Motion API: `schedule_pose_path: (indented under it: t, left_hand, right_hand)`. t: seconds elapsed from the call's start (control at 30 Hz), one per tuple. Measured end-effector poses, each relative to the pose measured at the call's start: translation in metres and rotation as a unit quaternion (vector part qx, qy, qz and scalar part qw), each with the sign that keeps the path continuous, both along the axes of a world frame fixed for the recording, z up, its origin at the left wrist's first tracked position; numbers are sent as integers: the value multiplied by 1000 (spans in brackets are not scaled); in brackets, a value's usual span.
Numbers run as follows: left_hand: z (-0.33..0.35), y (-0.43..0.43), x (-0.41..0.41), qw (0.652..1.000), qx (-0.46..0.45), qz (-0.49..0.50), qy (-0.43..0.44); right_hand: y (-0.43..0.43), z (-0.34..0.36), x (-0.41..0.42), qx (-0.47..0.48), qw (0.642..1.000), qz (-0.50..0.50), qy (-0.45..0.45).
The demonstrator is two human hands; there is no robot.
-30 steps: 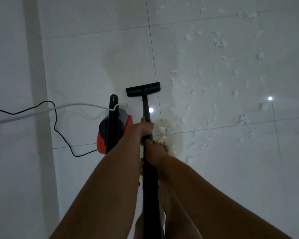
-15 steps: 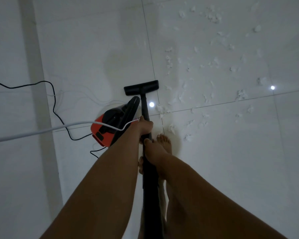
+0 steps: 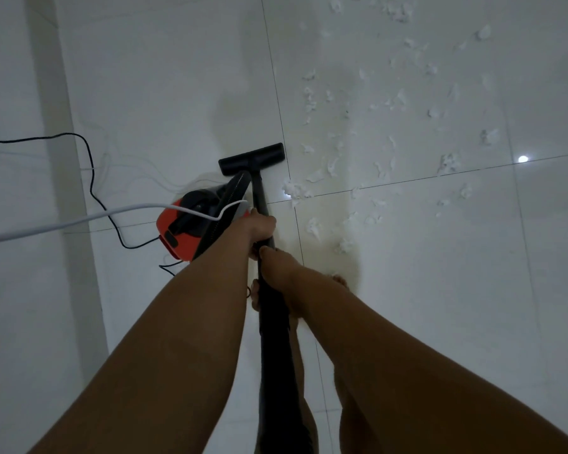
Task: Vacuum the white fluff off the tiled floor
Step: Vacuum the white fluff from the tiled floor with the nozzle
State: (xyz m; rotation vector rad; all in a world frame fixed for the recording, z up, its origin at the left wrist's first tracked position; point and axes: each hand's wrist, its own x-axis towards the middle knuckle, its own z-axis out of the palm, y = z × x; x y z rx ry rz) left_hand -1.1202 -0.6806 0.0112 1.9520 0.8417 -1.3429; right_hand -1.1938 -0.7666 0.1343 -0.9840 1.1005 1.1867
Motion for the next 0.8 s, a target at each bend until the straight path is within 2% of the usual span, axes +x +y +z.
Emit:
schedule_pose_path:
  t: [0.2, 0.37, 0.53, 0.67, 0.8]
  left_hand:
    - [17, -34, -35, 999, 2, 30, -18]
    - [8, -44, -70, 993, -29, 105, 40]
    - [-12, -42, -110, 993, -53, 88, 64]
    - [-11, -43, -132, 991, -64, 105, 43]
    - [-15, -31, -147, 994, -74, 81, -10]
  right_hand:
    - [-32, -8, -31, 19, 999, 41, -10]
    - [-42, -18, -68, -17, 998, 56, -34]
    - [-47, -9, -104, -32, 996, 73, -44]
    - [-45, -6, -124, -52, 992, 90, -76]
    - [-30, 5, -149, -61, 992, 47, -98]
